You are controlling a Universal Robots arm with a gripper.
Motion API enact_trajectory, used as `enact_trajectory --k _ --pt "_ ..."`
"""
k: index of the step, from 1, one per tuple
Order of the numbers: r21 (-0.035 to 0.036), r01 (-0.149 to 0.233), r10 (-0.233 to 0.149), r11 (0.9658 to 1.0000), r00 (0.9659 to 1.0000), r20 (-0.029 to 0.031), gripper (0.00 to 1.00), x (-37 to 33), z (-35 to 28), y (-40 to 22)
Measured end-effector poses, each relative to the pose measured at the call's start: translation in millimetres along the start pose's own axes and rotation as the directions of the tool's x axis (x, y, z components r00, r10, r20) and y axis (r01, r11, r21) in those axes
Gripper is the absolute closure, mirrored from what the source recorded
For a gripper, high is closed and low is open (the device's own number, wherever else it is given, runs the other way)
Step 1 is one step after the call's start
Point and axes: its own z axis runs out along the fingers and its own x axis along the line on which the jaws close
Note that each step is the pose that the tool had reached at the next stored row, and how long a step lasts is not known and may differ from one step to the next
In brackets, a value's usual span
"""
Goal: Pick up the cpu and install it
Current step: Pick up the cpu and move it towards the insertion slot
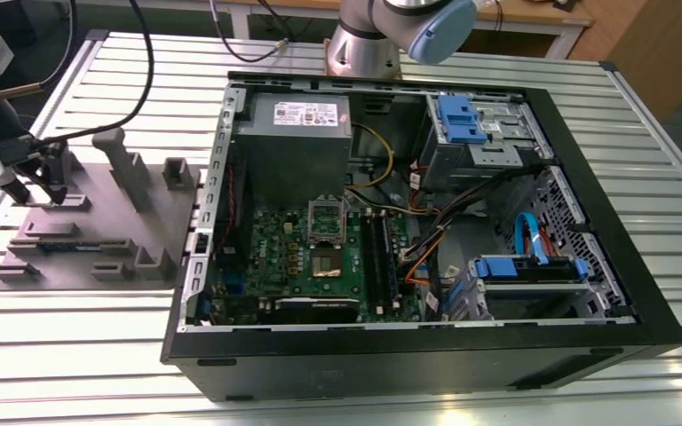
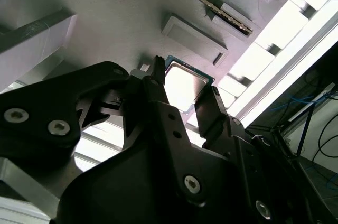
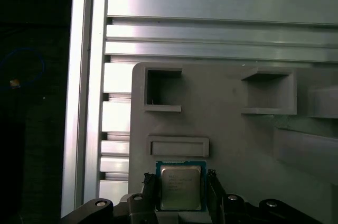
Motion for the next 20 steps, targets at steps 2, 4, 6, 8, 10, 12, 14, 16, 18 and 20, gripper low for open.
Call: enact_trajectory --k 2,4,6,8,10,12,14,16,18,20 --pt "0.0000 0.000 0.000 1.0000 1.0000 0.0001 0.53 0.0 -0.4 0.0" --pt "0.0000 0.000 0.000 1.0000 1.0000 0.0000 0.53 0.0 -0.8 0.1" --pt "0.0000 0.000 0.000 1.0000 1.0000 0.0000 0.53 0.0 -2.9 0.2" --pt "0.0000 0.000 0.000 1.0000 1.0000 0.0000 0.53 0.0 -3.3 0.2" --pt "0.0000 0.000 0.000 1.0000 1.0000 0.0000 0.53 0.0 -3.7 0.2" --pt "0.0001 0.000 0.000 1.0000 1.0000 -0.0001 0.53 0.0 -4.3 0.2" --pt "0.0000 0.000 0.000 1.0000 1.0000 0.0001 0.53 0.0 -4.6 0.2" --pt "0.0001 0.000 0.000 1.0000 1.0000 0.0000 0.53 0.0 -7.8 0.4" --pt "0.0001 0.000 0.000 1.0000 1.0000 -0.0001 0.53 0.0 -13.9 0.7" --pt "0.0001 0.000 0.000 1.0000 1.0000 0.0000 0.53 0.0 -14.3 0.7"
